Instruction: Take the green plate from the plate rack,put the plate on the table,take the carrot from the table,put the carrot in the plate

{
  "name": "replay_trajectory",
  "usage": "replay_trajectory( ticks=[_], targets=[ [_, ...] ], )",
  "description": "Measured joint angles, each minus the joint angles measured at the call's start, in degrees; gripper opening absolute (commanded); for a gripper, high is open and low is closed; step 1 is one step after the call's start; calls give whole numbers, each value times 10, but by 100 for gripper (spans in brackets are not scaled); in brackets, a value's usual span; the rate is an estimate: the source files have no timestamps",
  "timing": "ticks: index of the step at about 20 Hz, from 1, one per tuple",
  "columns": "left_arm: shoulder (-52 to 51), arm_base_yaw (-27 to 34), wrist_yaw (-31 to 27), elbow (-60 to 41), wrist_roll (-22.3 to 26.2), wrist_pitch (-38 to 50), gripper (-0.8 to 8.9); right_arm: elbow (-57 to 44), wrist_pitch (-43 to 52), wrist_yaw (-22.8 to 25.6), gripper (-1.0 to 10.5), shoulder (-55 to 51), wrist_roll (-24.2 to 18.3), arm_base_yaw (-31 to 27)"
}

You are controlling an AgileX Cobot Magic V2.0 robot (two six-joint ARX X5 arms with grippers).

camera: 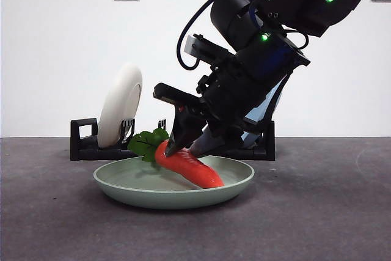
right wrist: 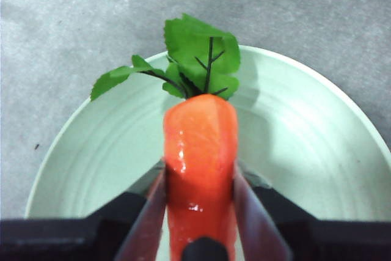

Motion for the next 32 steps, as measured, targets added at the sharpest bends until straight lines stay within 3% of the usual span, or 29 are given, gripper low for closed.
replay_trajectory(
  ticks=[7,11,21,22,25,32],
  targets=[
    [0,0,0,0,0,0,471,0,-12,-1,505,-5,0,0],
    [0,0,0,0,0,0,471,0,-88,-1,504,-98,0,1],
    [0,0,4,0,0,-5,465,0,-524,-1,495,-454,-33,1],
    [0,0,4,0,0,-10,425,0,-556,-1,438,-479,-33,1],
    [0,0,4,0,0,-31,-30,0,-618,-1,-8,-532,-33,1],
    [0,0,3,0,0,-39,-4,0,-628,-1,1,-562,-31,1]
  ],
)
